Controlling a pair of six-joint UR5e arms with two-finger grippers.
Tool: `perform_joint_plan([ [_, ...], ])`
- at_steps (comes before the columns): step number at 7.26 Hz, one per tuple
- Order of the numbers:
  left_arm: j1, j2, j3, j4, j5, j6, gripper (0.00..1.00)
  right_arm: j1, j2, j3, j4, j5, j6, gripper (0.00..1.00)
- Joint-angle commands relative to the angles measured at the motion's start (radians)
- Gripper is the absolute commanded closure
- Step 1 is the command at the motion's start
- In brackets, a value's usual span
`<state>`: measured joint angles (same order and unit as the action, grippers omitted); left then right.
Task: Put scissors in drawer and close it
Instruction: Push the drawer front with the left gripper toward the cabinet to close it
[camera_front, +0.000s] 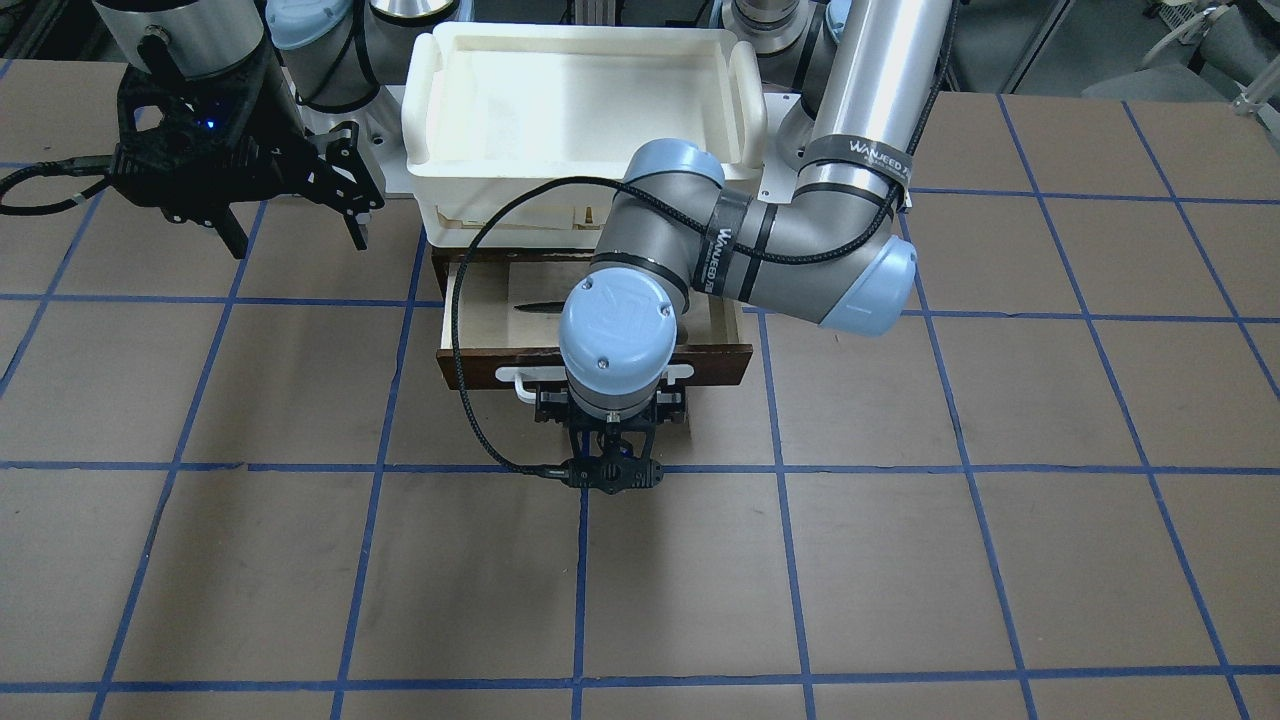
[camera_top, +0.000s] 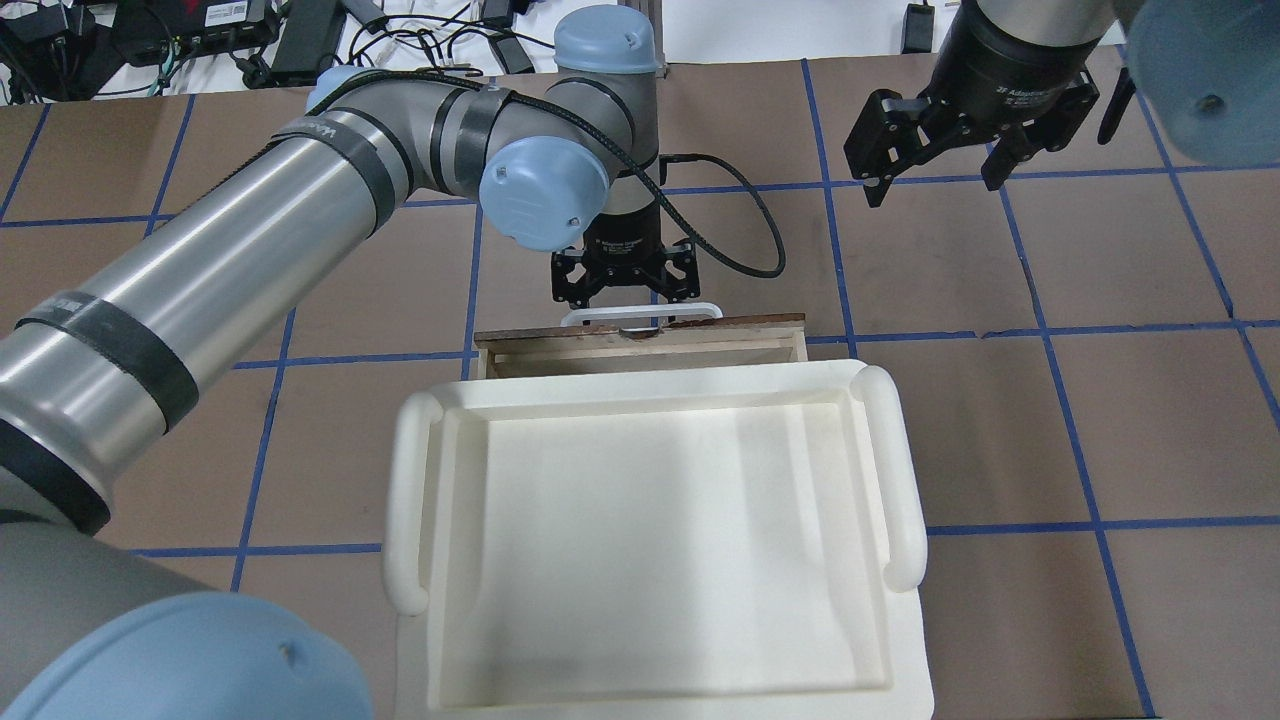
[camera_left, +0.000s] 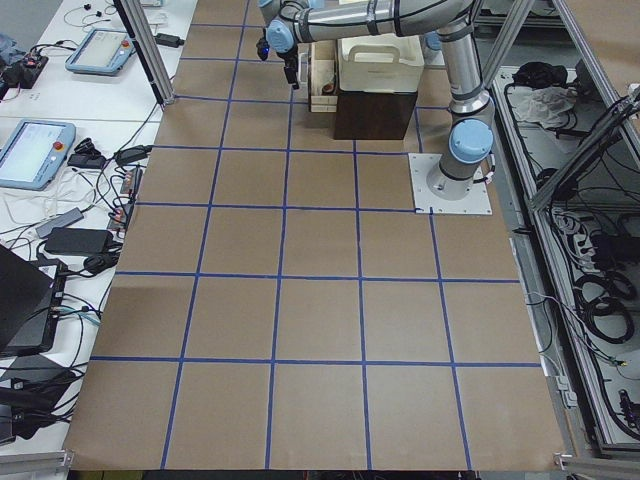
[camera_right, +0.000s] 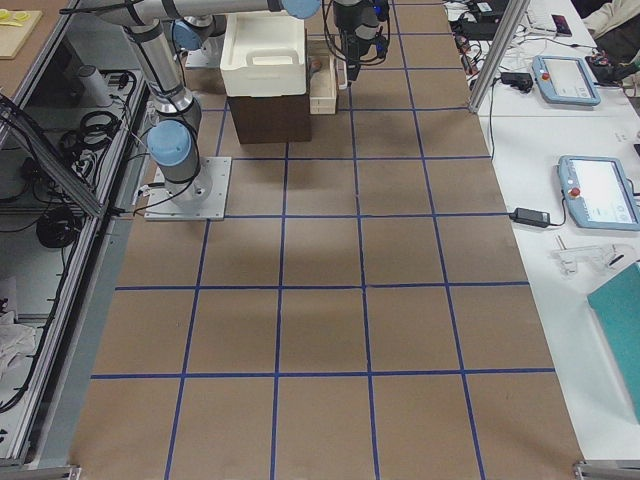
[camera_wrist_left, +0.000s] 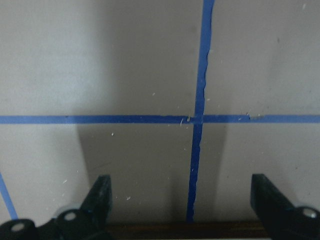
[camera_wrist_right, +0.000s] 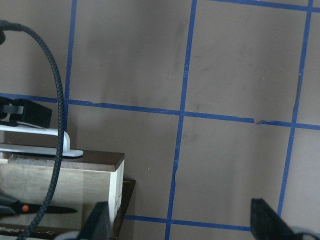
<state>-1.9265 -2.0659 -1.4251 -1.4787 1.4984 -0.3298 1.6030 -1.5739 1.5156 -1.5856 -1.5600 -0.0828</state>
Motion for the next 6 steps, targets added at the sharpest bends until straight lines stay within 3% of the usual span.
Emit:
perform_joint_plan([
  [1, -0.018, 0.046, -0.049, -0.083, -0.016, 0.002, 0.00, 0.000, 0.000, 0.000, -0.001, 0.000, 0.000, 0.00],
  [3, -0.035, 0.056, -0.096, -0.117, -0.018, 0.003, 0.00, -0.002, 0.000, 0.000, 0.001, 0.000, 0.000, 0.00],
  [6, -0.034, 0.067, -0.083, -0.097, -0.010, 0.008, 0.00, -0.002, 0.000, 0.000, -0.001, 0.000, 0.000, 0.00],
])
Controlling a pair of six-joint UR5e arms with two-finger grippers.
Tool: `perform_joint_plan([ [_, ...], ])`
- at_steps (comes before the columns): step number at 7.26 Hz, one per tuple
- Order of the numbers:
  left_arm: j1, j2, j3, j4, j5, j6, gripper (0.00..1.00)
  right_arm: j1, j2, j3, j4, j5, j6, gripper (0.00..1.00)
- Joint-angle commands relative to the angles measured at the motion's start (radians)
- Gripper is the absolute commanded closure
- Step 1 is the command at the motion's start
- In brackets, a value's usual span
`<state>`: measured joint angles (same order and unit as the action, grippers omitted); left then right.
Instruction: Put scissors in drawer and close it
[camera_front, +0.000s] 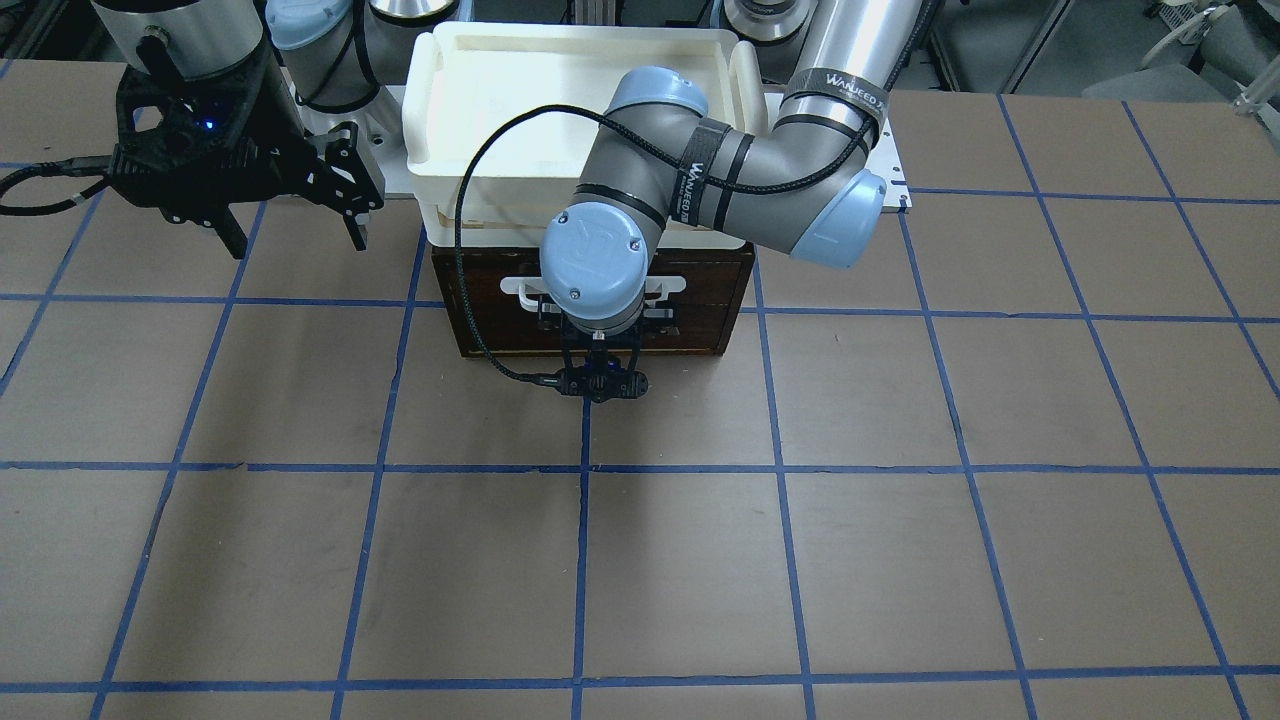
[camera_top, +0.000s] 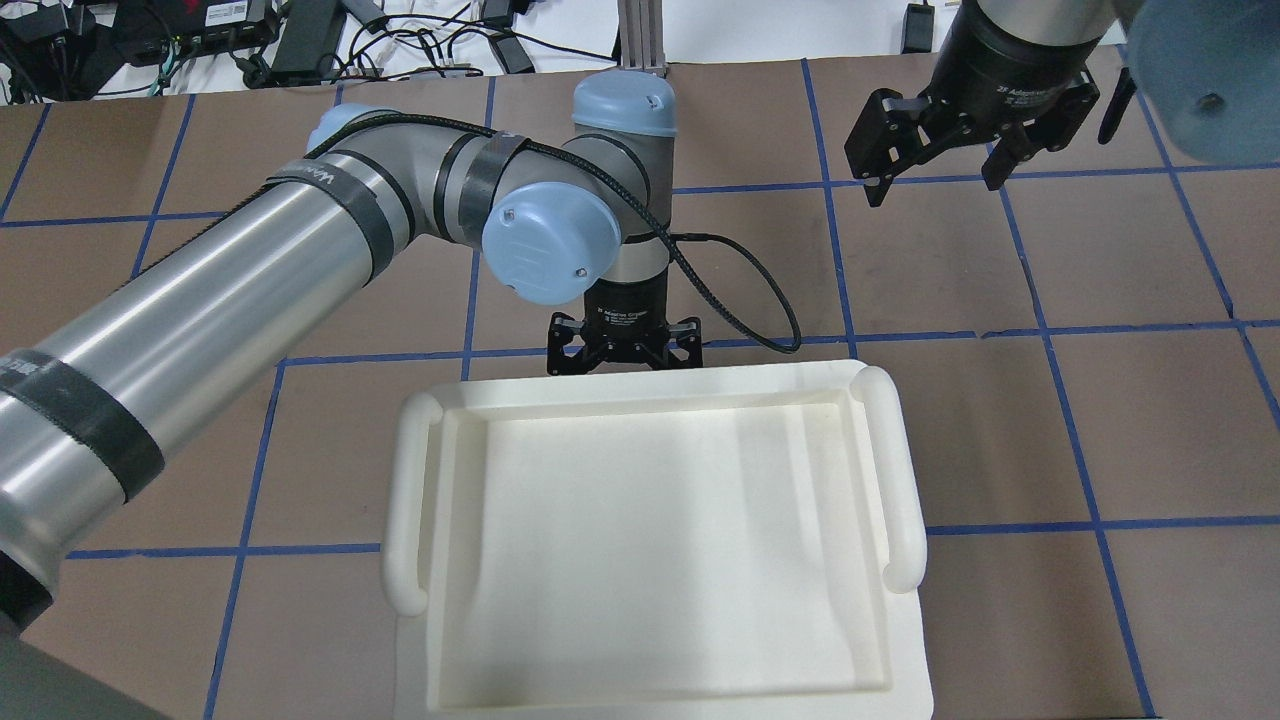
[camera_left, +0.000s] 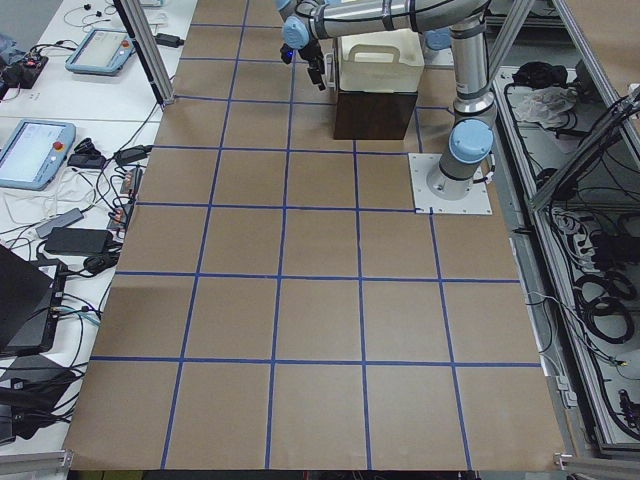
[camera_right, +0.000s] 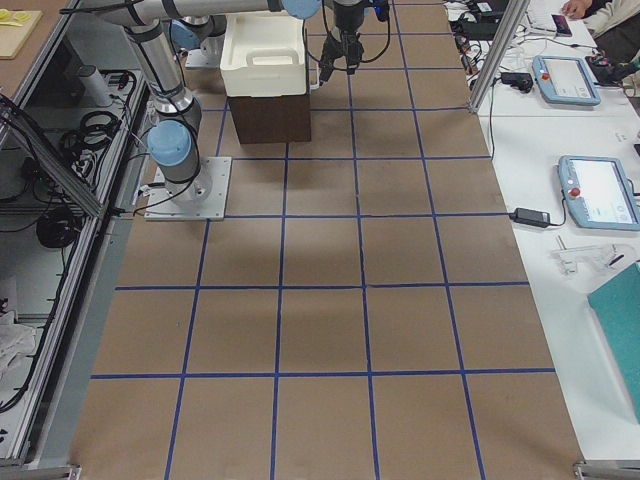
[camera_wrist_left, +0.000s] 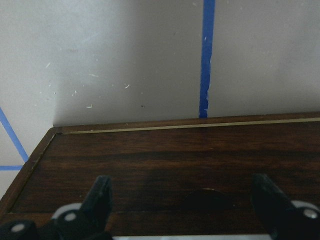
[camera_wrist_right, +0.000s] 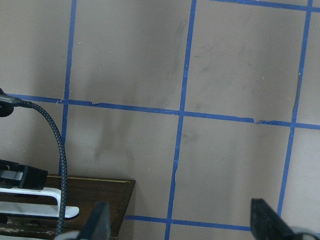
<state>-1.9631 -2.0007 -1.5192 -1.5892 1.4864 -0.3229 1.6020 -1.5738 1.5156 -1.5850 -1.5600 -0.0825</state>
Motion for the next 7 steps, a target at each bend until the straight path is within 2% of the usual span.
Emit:
perform_joint_plan([
  [1, 0.006, 0.007, 0.020, 0.068, 0.005, -0.010, 0.00, 0.000, 0.000, 0.000, 0.000, -0.002, 0.000, 0.00],
  [3, 0.041, 0.029, 0.049, 0.252, 0.029, -0.011, 0.00, 0.000, 0.000, 0.000, -0.001, 0.000, 0.000, 0.00],
  [4, 0.062, 0.060, 0.123, 0.209, 0.117, 0.004, 0.00, 0.000, 0.000, 0.000, -0.001, -0.002, -0.002, 0.00],
  [5, 0.082, 0.107, 0.189, 0.152, 0.115, 0.030, 0.00, 0.000, 0.000, 0.000, -0.001, -0.002, -0.002, 0.00],
  [7, 0.148, 0.215, 0.195, 0.108, 0.133, 0.151, 0.00, 0.000, 0.000, 0.000, 0.000, -0.003, -0.002, 0.00],
])
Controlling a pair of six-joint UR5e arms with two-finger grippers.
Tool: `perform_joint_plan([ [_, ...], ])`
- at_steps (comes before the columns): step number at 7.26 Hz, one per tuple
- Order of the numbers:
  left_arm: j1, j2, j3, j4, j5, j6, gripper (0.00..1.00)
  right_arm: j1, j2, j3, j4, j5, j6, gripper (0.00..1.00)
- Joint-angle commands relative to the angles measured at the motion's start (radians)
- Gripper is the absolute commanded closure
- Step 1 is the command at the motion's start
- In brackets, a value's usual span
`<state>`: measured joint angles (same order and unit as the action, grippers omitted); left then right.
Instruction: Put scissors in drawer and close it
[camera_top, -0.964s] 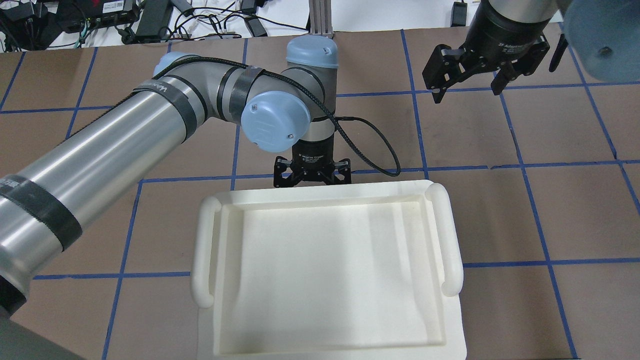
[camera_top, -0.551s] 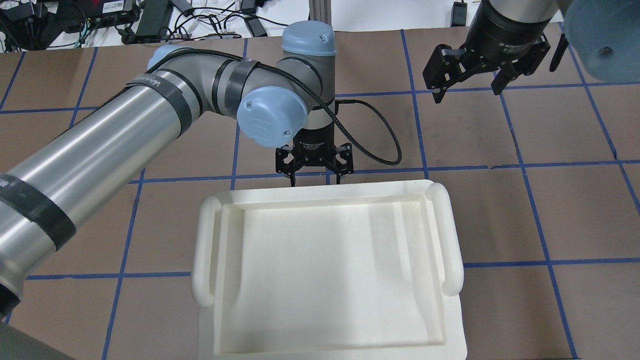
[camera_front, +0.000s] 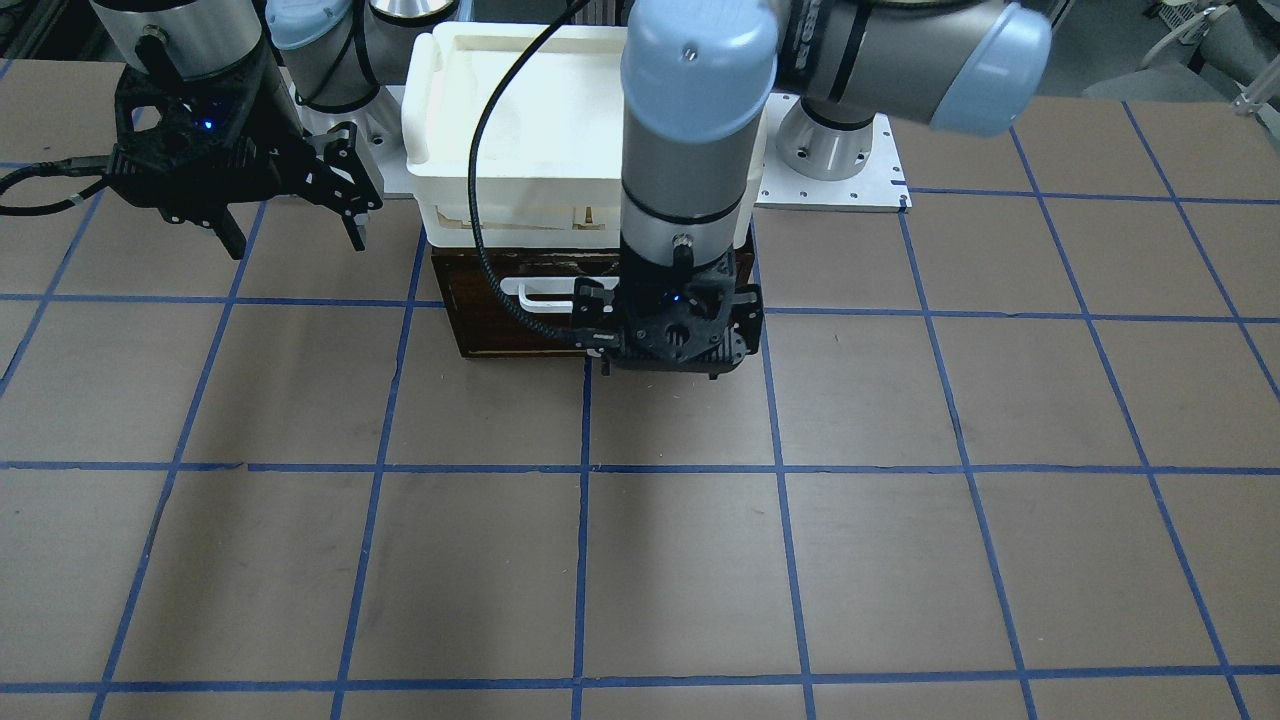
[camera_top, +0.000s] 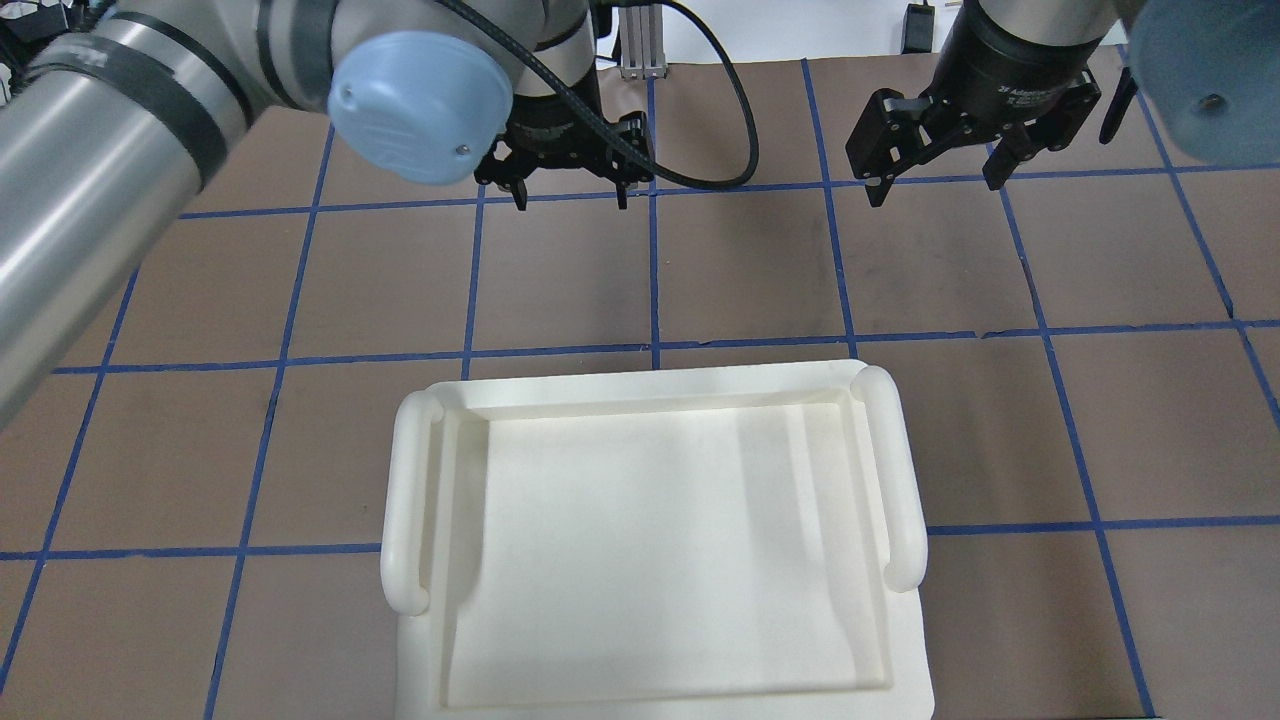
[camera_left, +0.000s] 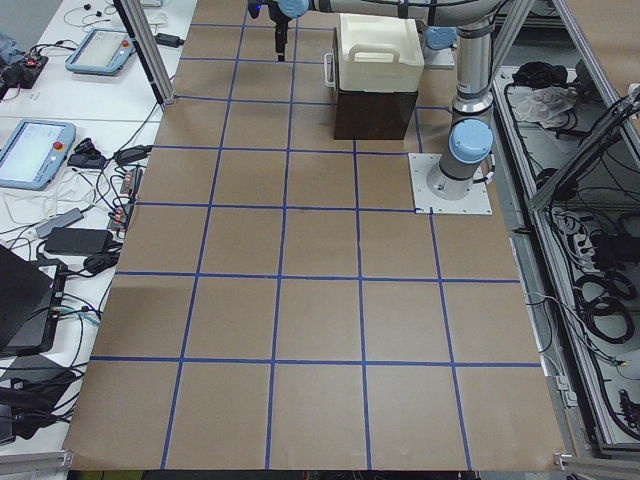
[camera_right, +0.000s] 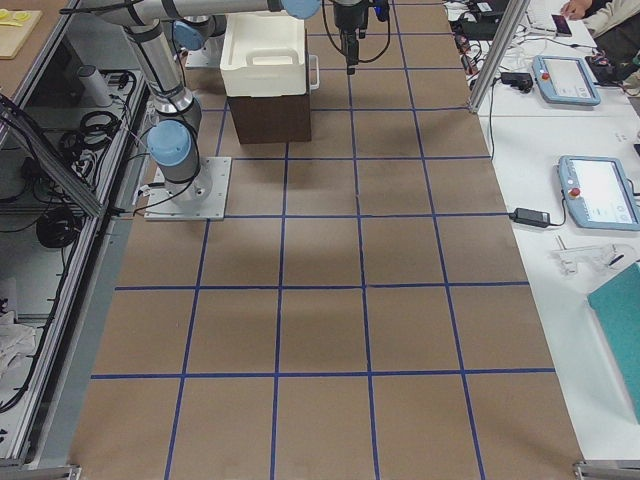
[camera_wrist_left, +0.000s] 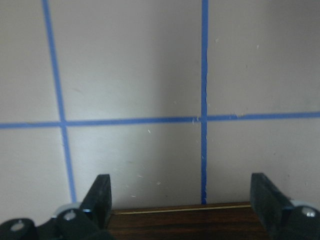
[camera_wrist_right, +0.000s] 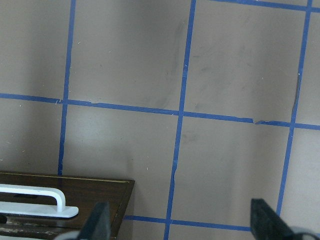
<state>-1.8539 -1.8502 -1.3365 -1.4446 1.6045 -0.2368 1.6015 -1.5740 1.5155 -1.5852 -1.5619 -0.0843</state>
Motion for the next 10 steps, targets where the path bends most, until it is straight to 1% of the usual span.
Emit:
perform_joint_plan([
  [1, 0.073, 0.124, 0.008, -0.093, 0.064, 0.129, 0.00, 0.000, 0.000, 0.000, 0.001, -0.001, 0.000, 0.00],
  [2, 0.123, 0.164, -0.039, -0.111, 0.063, 0.134, 0.01, 0.000, 0.000, 0.000, 0.001, -0.001, 0.000, 0.00],
  [3, 0.146, 0.208, -0.118, -0.071, 0.052, 0.125, 0.02, 0.000, 0.000, 0.000, 0.001, -0.001, 0.000, 0.00],
  [4, 0.144, 0.239, -0.171, -0.076, 0.049, 0.114, 0.02, 0.000, 0.000, 0.000, 0.001, -0.001, 0.000, 0.00],
  [5, 0.142, 0.282, -0.250, -0.070, 0.043, 0.082, 0.02, 0.000, 0.000, 0.000, 0.001, -0.001, 0.000, 0.00],
  [6, 0.150, 0.313, -0.278, -0.062, 0.046, 0.085, 0.02, 0.000, 0.000, 0.000, -0.001, -0.001, 0.000, 0.00],
  [8, 0.163, 0.315, -0.271, -0.060, 0.040, 0.088, 0.00, 0.000, 0.000, 0.000, -0.001, -0.001, 0.000, 0.00],
  [9, 0.185, 0.315, -0.259, -0.062, -0.016, 0.099, 0.00, 0.000, 0.000, 0.000, -0.001, -0.001, 0.000, 0.00],
  [10, 0.211, 0.316, -0.253, -0.074, -0.041, 0.097, 0.00, 0.000, 0.000, 0.000, -0.001, -0.001, 0.000, 0.00],
])
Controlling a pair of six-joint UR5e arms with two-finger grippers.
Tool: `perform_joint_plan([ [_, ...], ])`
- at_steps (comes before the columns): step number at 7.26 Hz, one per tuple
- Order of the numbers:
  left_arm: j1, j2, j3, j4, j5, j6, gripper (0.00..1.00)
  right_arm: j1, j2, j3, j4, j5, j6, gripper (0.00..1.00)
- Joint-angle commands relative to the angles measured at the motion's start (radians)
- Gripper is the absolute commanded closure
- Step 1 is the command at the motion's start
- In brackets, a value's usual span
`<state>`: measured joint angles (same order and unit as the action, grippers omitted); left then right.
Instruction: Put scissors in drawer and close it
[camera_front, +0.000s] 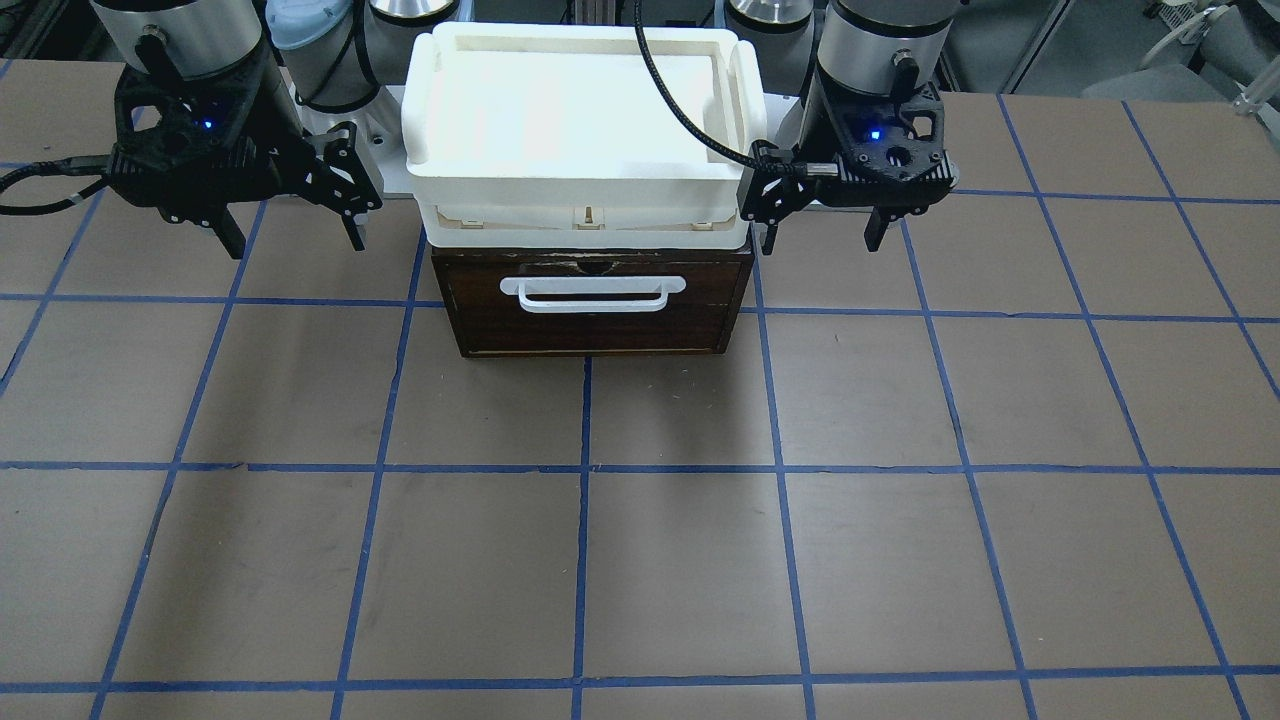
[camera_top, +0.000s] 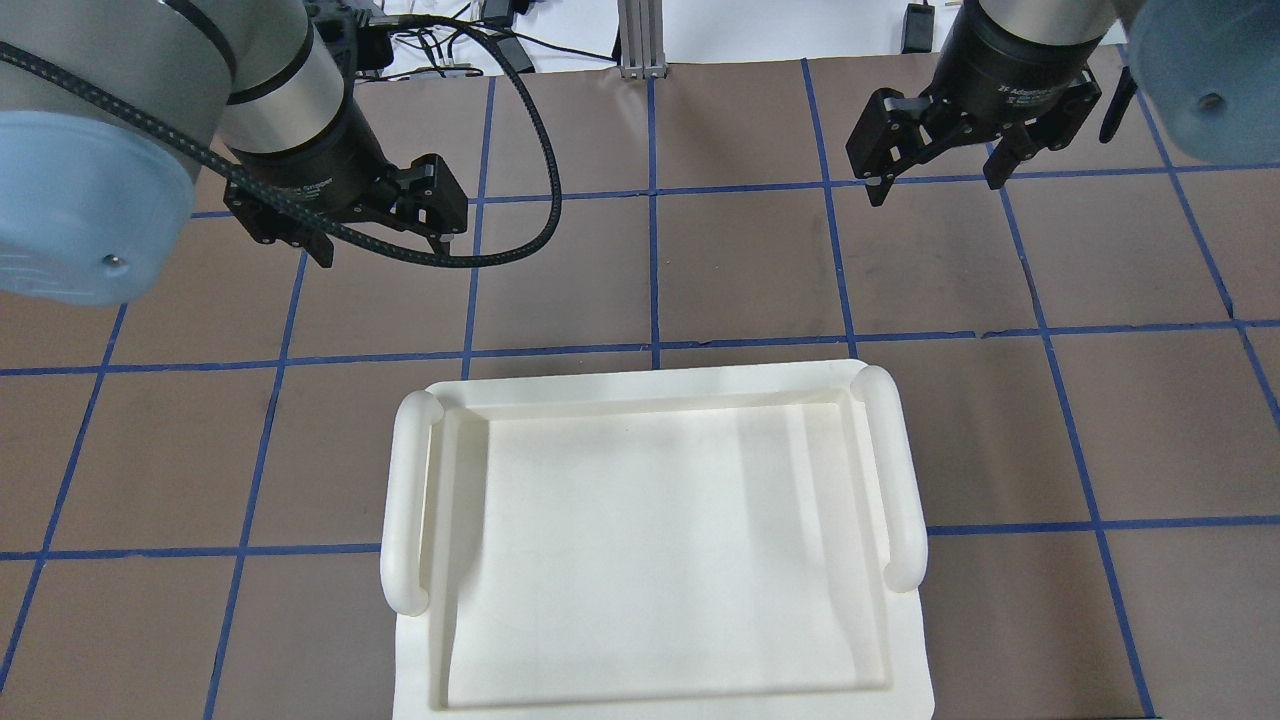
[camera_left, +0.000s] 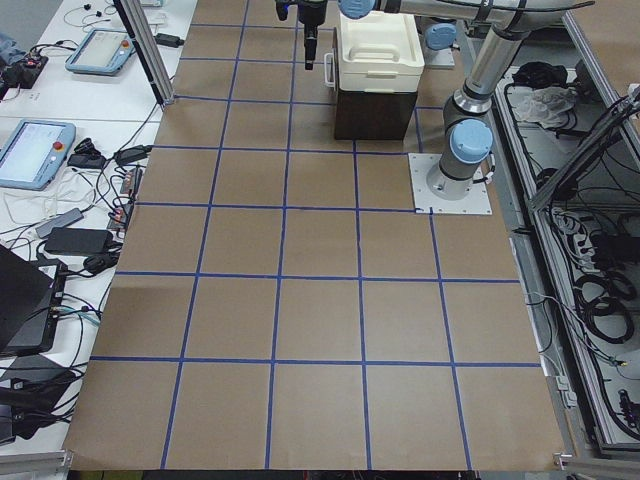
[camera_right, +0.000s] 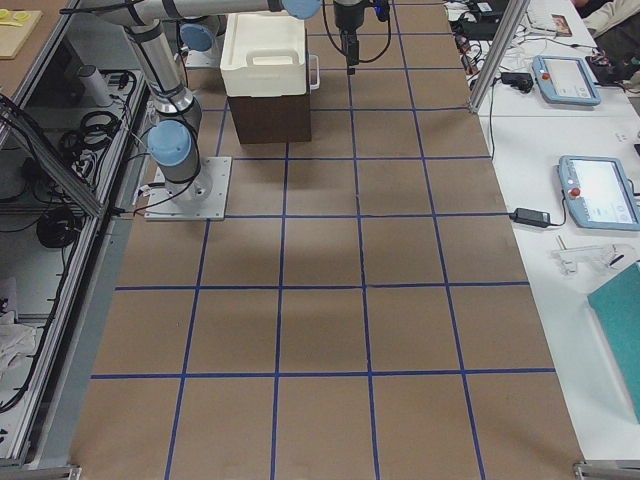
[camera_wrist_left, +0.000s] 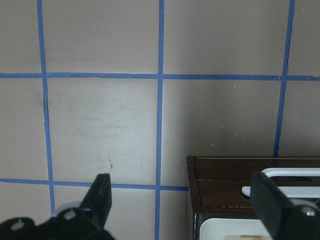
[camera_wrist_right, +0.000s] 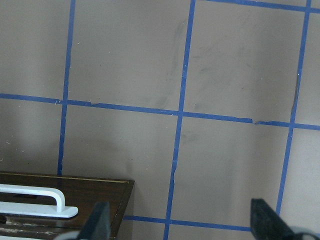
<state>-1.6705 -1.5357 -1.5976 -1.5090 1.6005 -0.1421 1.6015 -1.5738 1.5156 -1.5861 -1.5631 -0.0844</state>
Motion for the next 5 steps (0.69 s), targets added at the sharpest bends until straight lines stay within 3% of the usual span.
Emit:
perform_joint_plan([
  [1, 0.031, 0.003, 0.011, -0.010, -0.037, 0.002, 0.00, 0.000, 0.000, 0.000, 0.000, 0.000, 0.002, 0.00],
  [5, 0.035, 0.012, 0.007, -0.020, -0.034, 0.004, 0.00, 0.000, 0.000, 0.000, 0.000, 0.000, 0.000, 0.00],
])
